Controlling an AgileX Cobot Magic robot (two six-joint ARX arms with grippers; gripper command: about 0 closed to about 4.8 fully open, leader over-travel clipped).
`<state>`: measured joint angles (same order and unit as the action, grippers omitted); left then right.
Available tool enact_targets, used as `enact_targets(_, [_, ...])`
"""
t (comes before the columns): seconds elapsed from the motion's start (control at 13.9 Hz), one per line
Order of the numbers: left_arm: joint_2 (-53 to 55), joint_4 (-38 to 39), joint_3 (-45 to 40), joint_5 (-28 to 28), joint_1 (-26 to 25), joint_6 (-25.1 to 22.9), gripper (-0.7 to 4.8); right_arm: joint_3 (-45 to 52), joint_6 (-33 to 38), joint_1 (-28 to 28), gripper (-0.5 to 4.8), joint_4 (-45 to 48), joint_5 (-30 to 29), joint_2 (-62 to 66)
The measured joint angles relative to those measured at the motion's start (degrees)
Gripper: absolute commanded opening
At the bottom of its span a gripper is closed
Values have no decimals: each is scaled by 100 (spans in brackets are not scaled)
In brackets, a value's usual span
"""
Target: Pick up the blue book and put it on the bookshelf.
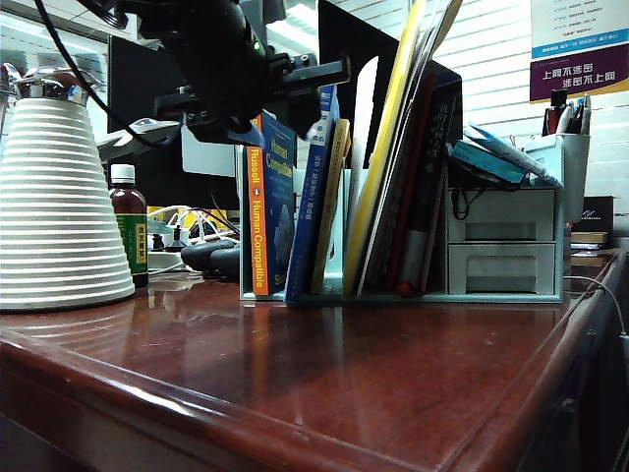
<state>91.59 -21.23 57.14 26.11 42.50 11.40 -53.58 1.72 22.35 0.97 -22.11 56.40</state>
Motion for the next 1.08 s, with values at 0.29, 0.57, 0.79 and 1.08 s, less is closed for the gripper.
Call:
enact_targets(0.29, [-365, 205, 7, -1012, 52, 0, 247, 0, -2, 2, -1, 2, 0, -2])
enact_targets(0.57, [2, -4, 7, -1095, 83, -4, 247, 0, 0, 2, -1, 2, 0, -7])
enact_targets(0.79, [437, -520, 57, -754, 70, -157, 168, 0, 0, 2, -1, 4, -4, -61])
enact_targets(1.08, [682, -837, 87, -210, -267, -247, -6, 0, 72, 4, -1, -11, -50, -212])
